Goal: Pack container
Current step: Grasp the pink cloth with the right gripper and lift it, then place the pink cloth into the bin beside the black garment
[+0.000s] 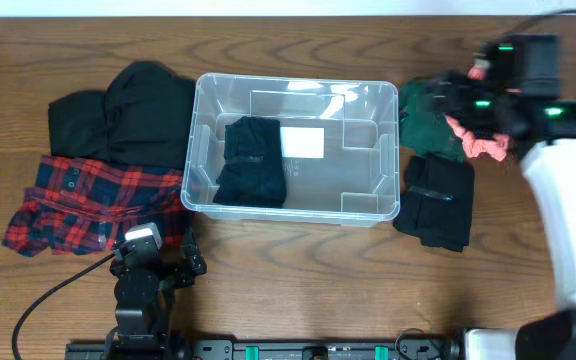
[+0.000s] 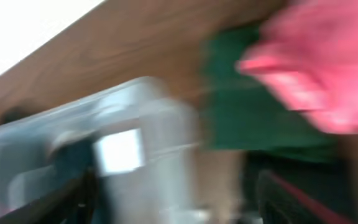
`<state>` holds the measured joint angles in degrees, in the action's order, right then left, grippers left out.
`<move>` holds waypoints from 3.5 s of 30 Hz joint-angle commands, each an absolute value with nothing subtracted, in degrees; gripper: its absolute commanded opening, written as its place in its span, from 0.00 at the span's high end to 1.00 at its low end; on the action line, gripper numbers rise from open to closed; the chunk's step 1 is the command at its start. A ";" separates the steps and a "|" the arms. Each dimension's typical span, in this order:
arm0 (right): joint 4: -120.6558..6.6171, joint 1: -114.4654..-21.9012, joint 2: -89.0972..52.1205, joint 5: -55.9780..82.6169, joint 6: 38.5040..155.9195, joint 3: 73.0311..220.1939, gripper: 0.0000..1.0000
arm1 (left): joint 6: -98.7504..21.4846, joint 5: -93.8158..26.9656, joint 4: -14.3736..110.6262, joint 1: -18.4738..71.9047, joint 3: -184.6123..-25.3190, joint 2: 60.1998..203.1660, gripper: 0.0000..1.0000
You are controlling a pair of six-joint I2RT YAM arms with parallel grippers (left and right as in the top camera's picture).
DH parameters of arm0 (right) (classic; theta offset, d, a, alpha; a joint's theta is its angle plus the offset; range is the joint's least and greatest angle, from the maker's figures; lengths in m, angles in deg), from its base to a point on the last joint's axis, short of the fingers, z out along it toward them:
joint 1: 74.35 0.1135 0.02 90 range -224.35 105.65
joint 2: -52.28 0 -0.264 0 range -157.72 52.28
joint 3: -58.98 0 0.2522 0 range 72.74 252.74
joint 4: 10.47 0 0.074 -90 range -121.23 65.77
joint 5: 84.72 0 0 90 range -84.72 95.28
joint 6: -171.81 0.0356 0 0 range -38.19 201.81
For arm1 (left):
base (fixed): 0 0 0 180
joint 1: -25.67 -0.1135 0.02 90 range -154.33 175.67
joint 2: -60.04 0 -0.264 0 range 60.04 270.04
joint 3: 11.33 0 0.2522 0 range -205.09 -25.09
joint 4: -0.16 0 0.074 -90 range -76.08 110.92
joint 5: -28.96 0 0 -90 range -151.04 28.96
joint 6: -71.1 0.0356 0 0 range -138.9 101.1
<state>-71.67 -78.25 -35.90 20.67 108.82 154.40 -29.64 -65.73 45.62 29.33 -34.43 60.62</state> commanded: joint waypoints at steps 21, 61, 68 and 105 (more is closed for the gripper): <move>-53.60 -99.36 -67.42 26.86 98.46 154.32 0.12 | -30.16 -65.99 45.51 29.66 -33.56 60.20 0.02; -65.55 -66.84 -31.61 43.67 95.59 154.36 0.94 | -30.16 -65.99 45.51 29.66 -33.56 60.20 0.02; -59.87 -52.76 -36.27 41.46 96.77 154.36 0.94 | -30.16 -65.99 45.54 29.66 -33.56 60.20 0.02; -57.90 -46.16 -60.66 22.62 95.00 154.34 0.91 | -30.16 -65.99 45.51 29.66 -33.56 60.20 0.02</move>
<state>-57.82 -45.18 -60.29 25.92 96.60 154.08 -29.62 -65.73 45.60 29.33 -34.43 60.62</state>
